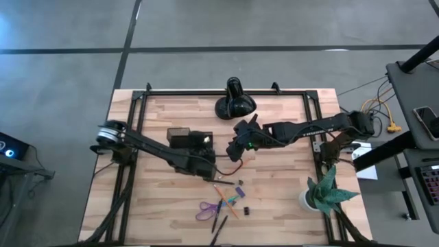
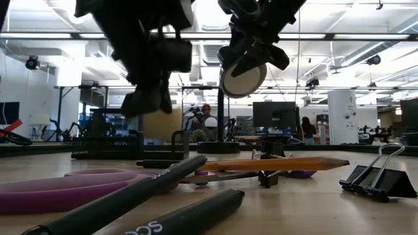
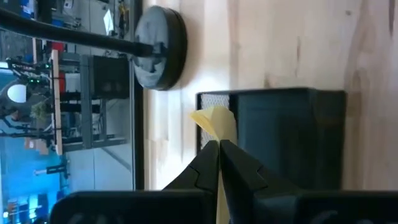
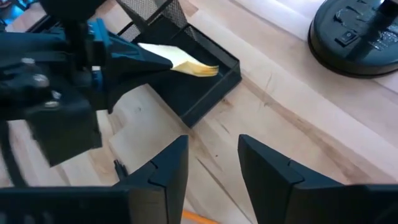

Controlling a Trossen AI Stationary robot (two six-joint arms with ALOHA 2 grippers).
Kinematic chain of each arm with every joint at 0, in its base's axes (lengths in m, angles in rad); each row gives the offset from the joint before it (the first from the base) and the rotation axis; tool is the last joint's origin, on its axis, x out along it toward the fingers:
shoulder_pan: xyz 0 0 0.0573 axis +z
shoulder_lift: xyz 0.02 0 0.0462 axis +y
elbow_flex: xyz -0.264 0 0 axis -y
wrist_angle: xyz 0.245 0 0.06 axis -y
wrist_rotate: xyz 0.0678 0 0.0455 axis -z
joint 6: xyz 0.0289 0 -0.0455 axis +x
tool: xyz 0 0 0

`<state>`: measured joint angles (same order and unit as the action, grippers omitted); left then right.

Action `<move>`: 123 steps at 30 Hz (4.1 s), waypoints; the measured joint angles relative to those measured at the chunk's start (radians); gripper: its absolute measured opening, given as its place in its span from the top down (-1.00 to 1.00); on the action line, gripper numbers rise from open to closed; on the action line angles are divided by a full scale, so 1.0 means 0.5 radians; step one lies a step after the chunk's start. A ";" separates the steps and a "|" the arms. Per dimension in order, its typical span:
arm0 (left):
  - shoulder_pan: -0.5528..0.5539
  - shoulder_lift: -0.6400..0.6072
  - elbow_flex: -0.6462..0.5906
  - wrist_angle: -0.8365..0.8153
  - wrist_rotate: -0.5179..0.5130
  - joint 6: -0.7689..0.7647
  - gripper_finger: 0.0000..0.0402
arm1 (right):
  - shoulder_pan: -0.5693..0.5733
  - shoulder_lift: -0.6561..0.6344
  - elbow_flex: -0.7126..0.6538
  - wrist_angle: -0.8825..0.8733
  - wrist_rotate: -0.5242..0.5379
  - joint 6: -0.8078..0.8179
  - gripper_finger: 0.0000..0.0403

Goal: Pick and place office supplies into organizer
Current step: Put the yellow sticky notes into the black desk organizer, then put the top black binder clip into the black desk organizer

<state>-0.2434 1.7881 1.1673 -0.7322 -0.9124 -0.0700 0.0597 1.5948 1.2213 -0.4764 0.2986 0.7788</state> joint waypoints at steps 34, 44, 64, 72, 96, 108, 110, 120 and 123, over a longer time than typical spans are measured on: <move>0.121 -0.479 0.153 -0.336 1.059 -0.637 0.16 | 0.053 -0.008 -0.003 -0.416 -0.502 -0.207 0.39; -0.006 -1.079 -0.118 -0.237 1.120 -1.049 0.16 | 0.527 0.046 -0.191 -0.323 -0.460 -0.670 0.25; -0.098 -1.223 -0.320 -0.104 1.121 -1.330 0.16 | 0.576 0.466 -0.028 -0.315 -0.239 -2.758 -0.27; -0.103 -1.223 -0.318 -0.041 1.119 -1.368 0.16 | 0.560 0.490 -0.031 -0.250 -0.433 -2.936 -0.21; -0.103 -1.223 -0.319 0.103 1.079 -1.419 0.16 | 0.440 0.638 -0.035 -0.253 -0.405 -2.985 0.02; -0.103 -1.223 -0.319 0.107 1.080 -1.427 0.16 | 0.447 0.624 0.037 -0.231 -0.270 -3.105 -0.02; -0.103 -1.223 -0.319 0.120 1.080 -1.445 0.16 | 0.452 0.624 0.047 -0.232 -0.311 -3.132 -0.05; -0.103 -1.223 -0.319 0.144 1.080 -1.474 0.16 | 0.507 0.624 0.056 -0.236 -0.543 -3.172 -0.09; -0.103 -1.223 -0.319 0.143 1.080 -1.478 0.16 | 0.515 0.636 0.051 -0.237 -0.547 -3.157 -0.09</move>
<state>-0.2947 1.1767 1.0080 -0.6606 -0.3724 -0.8091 0.3172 1.9128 1.2469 -0.5946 0.0250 -0.7998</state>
